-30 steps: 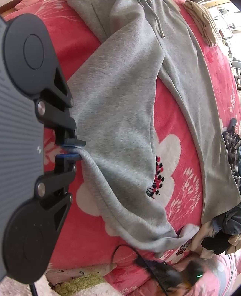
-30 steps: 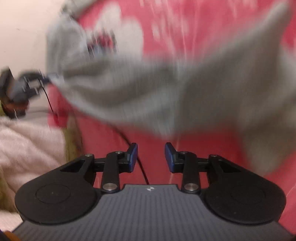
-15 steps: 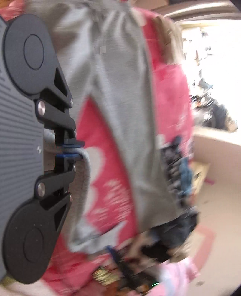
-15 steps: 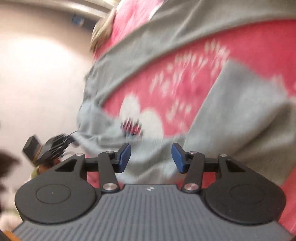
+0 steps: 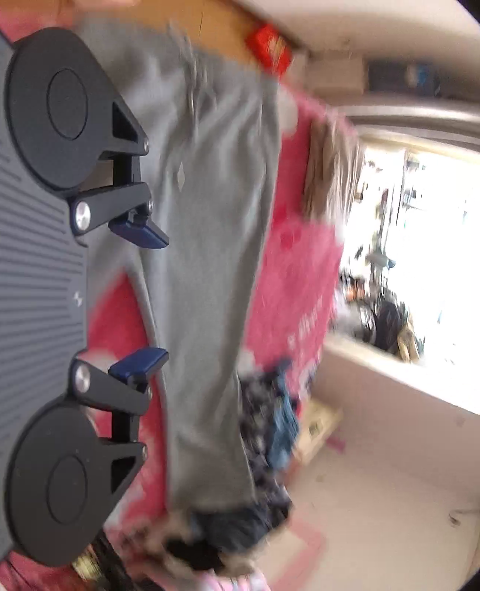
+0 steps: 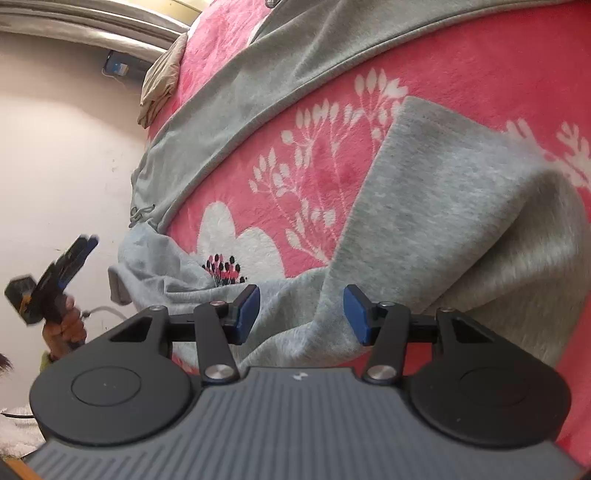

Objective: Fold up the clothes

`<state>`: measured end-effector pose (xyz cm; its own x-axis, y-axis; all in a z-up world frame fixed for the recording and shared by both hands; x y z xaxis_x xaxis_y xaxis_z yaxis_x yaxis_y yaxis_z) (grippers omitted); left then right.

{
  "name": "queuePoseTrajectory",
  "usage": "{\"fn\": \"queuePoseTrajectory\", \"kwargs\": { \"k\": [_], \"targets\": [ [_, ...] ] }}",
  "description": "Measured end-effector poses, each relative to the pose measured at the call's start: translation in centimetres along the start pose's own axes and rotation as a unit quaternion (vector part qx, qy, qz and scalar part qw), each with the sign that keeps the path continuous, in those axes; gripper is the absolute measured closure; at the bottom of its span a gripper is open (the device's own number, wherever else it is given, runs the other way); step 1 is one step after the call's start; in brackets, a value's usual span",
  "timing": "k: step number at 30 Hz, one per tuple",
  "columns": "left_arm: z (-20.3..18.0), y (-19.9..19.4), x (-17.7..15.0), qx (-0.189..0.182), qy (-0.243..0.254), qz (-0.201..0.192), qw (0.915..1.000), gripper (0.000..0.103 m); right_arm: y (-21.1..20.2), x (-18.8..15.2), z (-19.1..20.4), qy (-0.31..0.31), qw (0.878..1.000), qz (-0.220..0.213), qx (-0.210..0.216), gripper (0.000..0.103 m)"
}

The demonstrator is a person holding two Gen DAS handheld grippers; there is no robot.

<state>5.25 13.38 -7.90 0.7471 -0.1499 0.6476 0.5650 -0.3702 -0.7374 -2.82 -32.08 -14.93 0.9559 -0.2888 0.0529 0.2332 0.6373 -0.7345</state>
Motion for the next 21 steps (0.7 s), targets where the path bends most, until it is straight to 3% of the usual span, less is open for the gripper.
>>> {"fn": "queuePoseTrajectory", "kwargs": {
  "k": [4, 7, 10, 13, 15, 18, 20, 21],
  "targets": [
    [2.9, 0.4, -5.4, 0.105, 0.036, 0.059, 0.9921, 0.043, 0.6, 0.6, 0.8, -0.019, 1.0, -0.014, -0.003, 0.053],
    [2.6, 2.4, -8.4, 0.156, 0.118, 0.087, 0.9769, 0.044, 0.9, 0.1, 5.0, -0.134, 0.99, -0.03, -0.003, 0.053],
    [1.5, 5.0, -9.8, 0.174, 0.217, 0.097, 0.9556, 0.043, 2.4, -1.9, 10.4, -0.276, 0.961, -0.015, -0.006, 0.05],
    [1.4, 7.2, -10.3, 0.198, 0.281, 0.096, 0.9343, 0.043, 4.7, -4.6, 14.5, -0.396, 0.918, 0.014, -0.011, 0.042],
    [1.5, 8.0, -9.7, 0.209, 0.305, 0.08, 0.9258, 0.043, 6.6, -6.3, 15.9, -0.448, 0.893, 0.039, -0.02, 0.038],
    [1.4, 9.3, -9.3, 0.217, 0.344, 0.064, 0.9114, 0.044, 9.6, -8.3, 16.6, -0.492, 0.867, 0.068, -0.03, 0.036],
    [1.3, 9.9, -9.2, 0.212, 0.363, 0.055, 0.9056, 0.054, 11.5, -8.7, 16.1, -0.502, 0.859, 0.084, -0.054, 0.037],
    [1.2, 10.1, -9.2, 0.207, 0.37, 0.051, 0.9044, 0.07, 12.4, -8.9, 15.8, -0.506, 0.855, 0.091, -0.067, 0.042]
  ]
}}
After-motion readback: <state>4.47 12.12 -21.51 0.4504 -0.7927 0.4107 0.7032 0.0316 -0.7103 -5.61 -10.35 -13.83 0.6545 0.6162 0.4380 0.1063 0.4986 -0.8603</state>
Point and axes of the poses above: each gripper's, at about its wrist camera, not at the fingertips, and y roughly the way its jaws point, z to its left, x to its top, the point moved 10 cm from there along y, roughly the way its jaws point, and after that the axes turned 4 degrees about z, right-handed, at the moved point
